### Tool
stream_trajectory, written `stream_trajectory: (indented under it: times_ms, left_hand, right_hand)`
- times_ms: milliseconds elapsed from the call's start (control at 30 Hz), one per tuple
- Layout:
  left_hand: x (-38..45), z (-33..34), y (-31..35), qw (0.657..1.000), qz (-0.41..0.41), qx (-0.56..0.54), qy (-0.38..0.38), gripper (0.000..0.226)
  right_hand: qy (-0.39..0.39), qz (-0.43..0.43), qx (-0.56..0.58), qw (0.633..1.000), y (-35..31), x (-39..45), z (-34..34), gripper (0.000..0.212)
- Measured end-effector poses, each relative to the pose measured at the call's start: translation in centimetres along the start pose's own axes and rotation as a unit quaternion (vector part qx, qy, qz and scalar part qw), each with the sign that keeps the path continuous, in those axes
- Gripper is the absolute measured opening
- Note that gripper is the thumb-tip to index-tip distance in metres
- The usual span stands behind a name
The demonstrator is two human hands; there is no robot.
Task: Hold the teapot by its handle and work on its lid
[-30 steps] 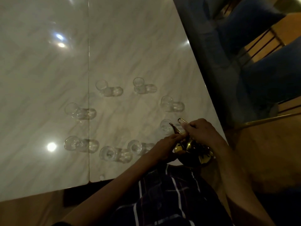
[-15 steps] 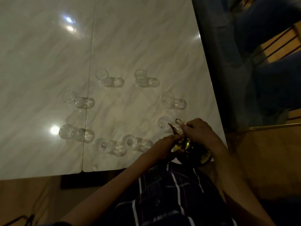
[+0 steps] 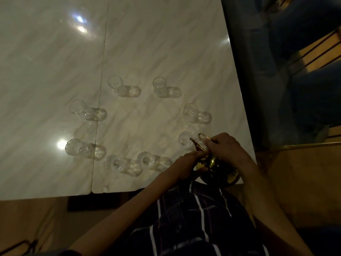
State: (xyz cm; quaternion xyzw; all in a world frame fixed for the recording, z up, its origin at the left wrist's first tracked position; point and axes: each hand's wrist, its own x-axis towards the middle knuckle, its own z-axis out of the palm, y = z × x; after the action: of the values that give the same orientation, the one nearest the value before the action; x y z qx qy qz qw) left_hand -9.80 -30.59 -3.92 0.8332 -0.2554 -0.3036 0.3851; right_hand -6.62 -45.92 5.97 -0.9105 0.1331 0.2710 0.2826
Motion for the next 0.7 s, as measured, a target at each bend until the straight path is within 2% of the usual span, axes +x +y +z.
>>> stream_trajectory:
  times_ms: [700]
  left_hand:
    - [0.77,-0.26,0.7,1.0,0.007,0.002,-0.017,0.06]
  right_hand:
    - [-0.021,0.007,0.001,1.0,0.74,0.26,-0.49,0.049]
